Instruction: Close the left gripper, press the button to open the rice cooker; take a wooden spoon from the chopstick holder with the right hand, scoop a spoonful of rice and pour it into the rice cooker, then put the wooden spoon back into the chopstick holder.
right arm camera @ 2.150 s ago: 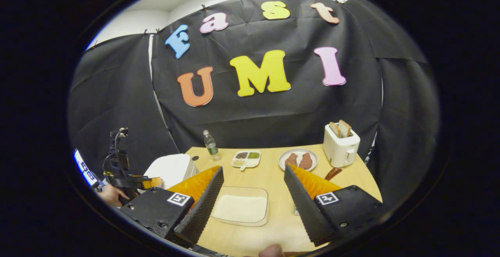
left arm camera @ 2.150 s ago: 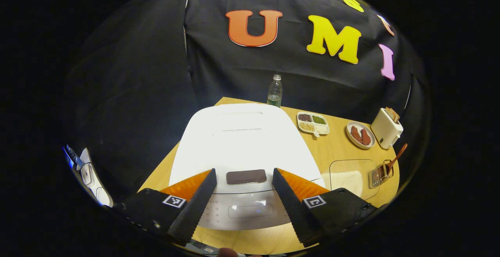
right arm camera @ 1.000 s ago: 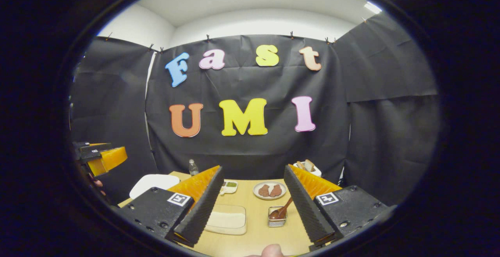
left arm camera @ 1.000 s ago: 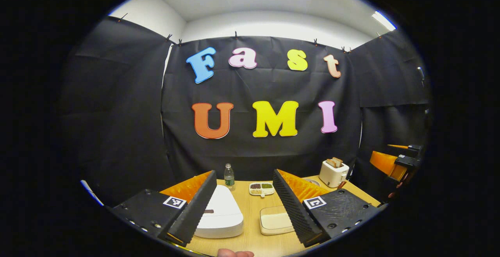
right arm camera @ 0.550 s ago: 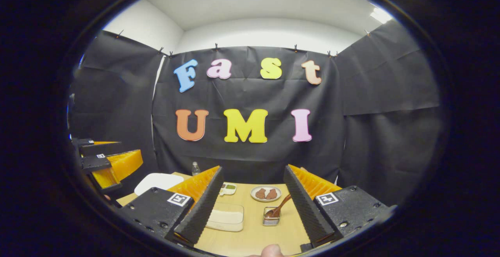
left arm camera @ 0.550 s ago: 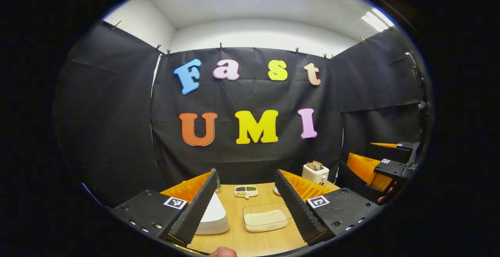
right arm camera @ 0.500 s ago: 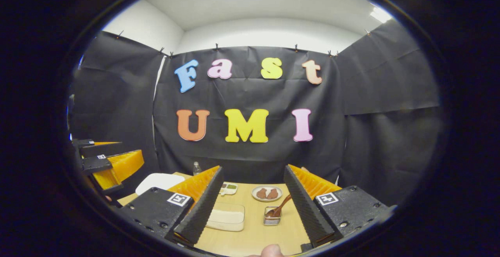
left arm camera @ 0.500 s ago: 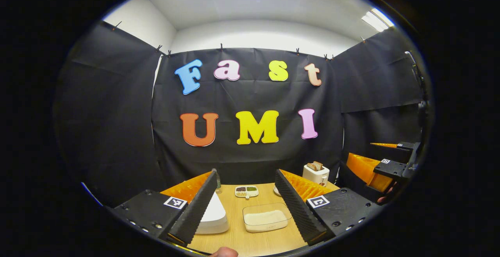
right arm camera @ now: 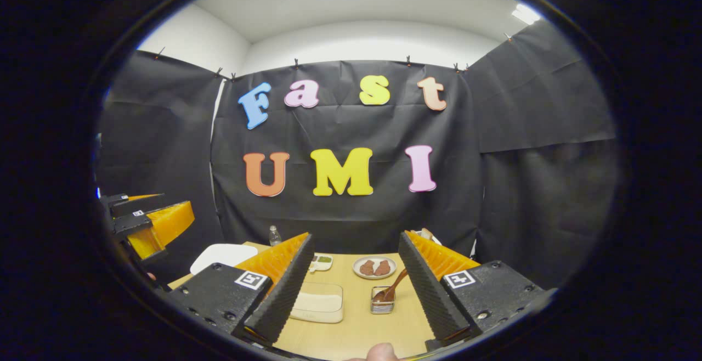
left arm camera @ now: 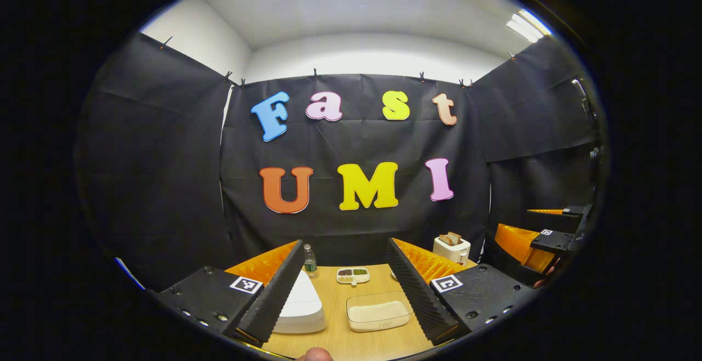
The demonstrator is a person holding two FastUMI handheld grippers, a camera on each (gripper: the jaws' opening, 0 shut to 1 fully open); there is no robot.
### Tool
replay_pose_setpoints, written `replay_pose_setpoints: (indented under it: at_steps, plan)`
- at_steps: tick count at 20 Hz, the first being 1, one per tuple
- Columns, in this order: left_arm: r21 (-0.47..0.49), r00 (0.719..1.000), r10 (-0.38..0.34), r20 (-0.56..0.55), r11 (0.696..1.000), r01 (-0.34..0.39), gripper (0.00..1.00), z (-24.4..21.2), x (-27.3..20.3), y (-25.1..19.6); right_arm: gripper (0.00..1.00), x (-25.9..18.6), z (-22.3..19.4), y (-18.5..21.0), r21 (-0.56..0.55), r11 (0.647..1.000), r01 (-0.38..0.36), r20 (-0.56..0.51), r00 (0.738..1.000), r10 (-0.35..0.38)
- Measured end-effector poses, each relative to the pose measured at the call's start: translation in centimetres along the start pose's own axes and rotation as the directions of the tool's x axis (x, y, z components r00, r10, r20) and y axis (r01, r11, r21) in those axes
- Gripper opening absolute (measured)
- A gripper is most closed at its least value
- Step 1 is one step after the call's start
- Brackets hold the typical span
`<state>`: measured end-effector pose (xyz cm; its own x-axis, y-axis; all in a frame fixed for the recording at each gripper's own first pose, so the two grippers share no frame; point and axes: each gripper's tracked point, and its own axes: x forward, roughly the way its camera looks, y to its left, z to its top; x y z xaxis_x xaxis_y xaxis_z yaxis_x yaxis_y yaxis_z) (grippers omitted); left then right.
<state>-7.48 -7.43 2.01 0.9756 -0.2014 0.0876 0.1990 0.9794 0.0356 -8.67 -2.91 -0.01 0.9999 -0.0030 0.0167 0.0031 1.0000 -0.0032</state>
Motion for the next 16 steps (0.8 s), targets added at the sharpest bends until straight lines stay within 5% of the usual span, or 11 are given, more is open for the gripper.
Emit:
replay_pose_setpoints:
  at_steps: [16]
  plan:
    - [-0.001,1.0,0.025,-0.001,1.0,-0.025,0.96,-0.07,0.37,0.22,1.0,0.33,0.05,-0.35,0.015,1.0,0.003,-0.002,1.0,-0.003]
